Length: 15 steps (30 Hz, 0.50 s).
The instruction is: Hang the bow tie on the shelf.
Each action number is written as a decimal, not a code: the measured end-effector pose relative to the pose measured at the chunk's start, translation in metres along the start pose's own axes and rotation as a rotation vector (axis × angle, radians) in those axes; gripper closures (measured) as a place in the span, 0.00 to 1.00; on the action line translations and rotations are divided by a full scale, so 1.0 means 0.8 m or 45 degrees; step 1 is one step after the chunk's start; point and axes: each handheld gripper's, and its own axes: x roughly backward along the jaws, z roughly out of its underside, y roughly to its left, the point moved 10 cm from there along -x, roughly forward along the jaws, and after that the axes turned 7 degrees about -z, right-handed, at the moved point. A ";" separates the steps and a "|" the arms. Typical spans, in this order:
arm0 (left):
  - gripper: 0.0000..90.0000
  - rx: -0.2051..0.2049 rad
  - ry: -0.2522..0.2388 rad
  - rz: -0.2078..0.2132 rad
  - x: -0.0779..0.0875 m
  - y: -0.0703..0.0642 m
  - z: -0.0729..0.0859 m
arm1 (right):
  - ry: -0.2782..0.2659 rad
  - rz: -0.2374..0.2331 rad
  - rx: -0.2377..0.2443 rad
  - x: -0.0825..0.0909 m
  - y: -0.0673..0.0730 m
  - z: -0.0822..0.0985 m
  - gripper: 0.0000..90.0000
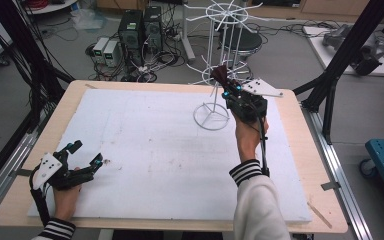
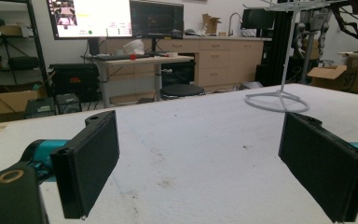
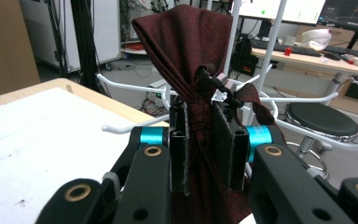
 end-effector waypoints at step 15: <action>0.14 0.002 0.000 0.000 0.000 0.000 0.000 | 0.065 -0.006 0.029 -0.006 -0.001 0.002 0.82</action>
